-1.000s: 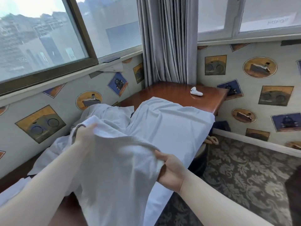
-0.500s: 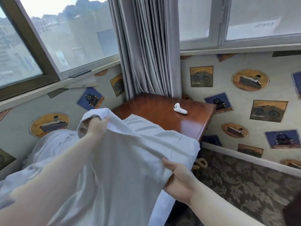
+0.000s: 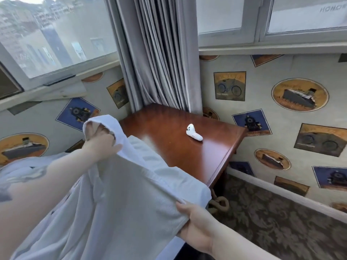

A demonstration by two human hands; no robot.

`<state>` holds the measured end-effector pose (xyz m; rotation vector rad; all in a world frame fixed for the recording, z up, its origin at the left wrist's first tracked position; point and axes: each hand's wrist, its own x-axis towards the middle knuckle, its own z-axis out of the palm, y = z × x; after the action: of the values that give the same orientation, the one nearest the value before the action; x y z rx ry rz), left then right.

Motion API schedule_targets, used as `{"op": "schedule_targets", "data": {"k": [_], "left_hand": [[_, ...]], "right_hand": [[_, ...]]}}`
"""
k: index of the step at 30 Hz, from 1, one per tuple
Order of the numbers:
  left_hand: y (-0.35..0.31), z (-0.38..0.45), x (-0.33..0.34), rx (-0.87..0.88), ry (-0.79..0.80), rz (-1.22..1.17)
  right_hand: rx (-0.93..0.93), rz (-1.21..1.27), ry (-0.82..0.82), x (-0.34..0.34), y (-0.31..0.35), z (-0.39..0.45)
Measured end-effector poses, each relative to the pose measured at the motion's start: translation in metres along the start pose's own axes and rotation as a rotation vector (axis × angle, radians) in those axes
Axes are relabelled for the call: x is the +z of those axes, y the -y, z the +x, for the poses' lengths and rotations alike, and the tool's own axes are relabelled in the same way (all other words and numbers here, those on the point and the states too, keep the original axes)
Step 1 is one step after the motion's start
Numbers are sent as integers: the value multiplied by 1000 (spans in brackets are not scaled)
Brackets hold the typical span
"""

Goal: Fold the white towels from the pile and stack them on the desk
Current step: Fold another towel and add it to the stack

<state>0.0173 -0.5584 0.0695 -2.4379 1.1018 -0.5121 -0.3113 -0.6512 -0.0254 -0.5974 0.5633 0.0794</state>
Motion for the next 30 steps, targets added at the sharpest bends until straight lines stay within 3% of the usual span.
{"op": "schedule_targets", "data": {"k": [5,10,13,15,16,18,22,25,28,30], "left_hand": [[-3,45,35,181,267,8],[-46,117,67,362,471,113],[-57,159,80,506,455,197],[-55,190,86,702,311,241],[-52,205,87,797,237,316],[-43,229,85,849,244,517],[-36,240,98,760,210,836],[-46,238,108,595,359,993],[-63,227,97,364,488,895],[-58,225,89,199,467,857]], "right_hand": [[44,-158,8,-27,24,32],[110,-152,-97,-46,42,71],[136,-280,-161,-53,56,97],[142,-388,-216,-58,64,111],[150,-436,-250,-62,67,116],[210,-508,-331,-73,70,122],[326,-614,-389,-89,72,133],[312,-648,-383,-91,77,145],[269,-726,-385,-106,83,151],[247,-829,-378,-119,92,149]]}}
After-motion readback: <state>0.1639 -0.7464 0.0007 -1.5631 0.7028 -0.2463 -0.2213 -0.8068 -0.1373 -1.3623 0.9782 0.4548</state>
